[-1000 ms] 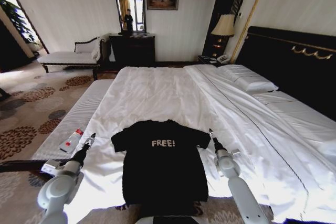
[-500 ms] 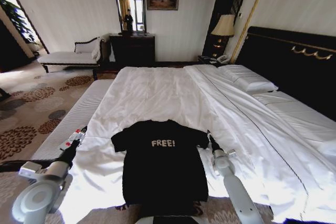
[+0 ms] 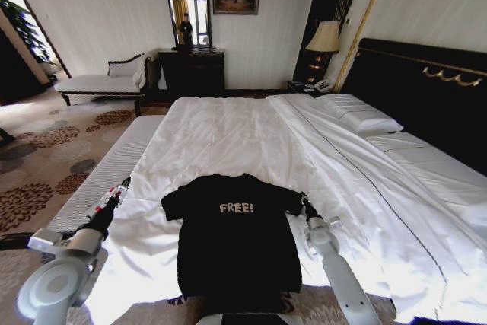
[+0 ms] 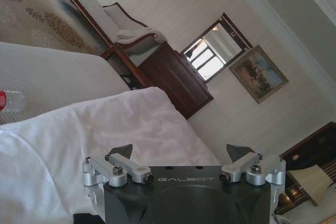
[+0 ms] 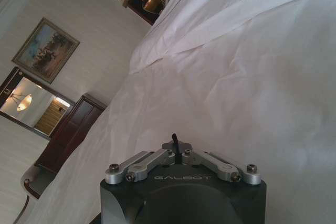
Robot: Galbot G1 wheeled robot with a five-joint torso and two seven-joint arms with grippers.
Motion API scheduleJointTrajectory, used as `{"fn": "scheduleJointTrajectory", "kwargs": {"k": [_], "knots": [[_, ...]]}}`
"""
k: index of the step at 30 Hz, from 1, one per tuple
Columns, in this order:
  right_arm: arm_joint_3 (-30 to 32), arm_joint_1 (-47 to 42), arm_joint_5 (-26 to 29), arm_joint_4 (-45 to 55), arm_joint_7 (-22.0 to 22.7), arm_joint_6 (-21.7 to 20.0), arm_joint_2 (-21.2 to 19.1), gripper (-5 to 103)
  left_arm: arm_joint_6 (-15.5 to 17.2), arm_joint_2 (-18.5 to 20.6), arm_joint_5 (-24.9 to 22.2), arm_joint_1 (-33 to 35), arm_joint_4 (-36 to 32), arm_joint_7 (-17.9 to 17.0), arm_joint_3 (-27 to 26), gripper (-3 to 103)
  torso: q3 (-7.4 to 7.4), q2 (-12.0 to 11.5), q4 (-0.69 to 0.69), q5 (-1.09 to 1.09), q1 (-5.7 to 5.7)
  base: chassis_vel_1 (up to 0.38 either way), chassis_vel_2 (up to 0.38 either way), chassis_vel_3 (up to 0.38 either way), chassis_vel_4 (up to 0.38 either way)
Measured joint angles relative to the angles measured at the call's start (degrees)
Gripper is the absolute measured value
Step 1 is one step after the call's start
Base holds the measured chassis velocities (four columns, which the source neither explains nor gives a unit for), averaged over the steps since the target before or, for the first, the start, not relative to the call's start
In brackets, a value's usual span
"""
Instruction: Fold the clothes on the bed.
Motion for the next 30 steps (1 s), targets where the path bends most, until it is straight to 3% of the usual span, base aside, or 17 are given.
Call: {"fn": "scheduleJointTrajectory", "kwargs": {"k": [10, 18, 30], "knots": [[-1.75, -0.50, -2.73, 5.26, -1.09, 2.12, -1.71, 0, -0.87, 4.75, -1.93, -5.94, -5.74, -1.54, -0.32, 100, 0.00, 0.00, -0.01, -0.01, 0.00, 0.000, 0.000, 0.000, 0.000], [-8.93, 0.46, -5.68, 10.02, -4.15, 3.84, -4.87, 0, -1.73, 8.34, -4.45, -11.49, -8.45, -0.56, 0.29, 100, 0.00, 0.00, -0.02, -0.01, 0.00, 0.000, 0.000, 0.000, 0.000], [-19.18, 4.65, -11.16, 11.11, -3.55, 3.60, -1.01, 0, -1.06, 7.53, -2.00, -10.31, -9.44, -0.42, 2.08, 100, 0.00, 0.00, -0.01, 0.00, 0.00, 0.000, 0.000, 0.000, 0.000]]}}
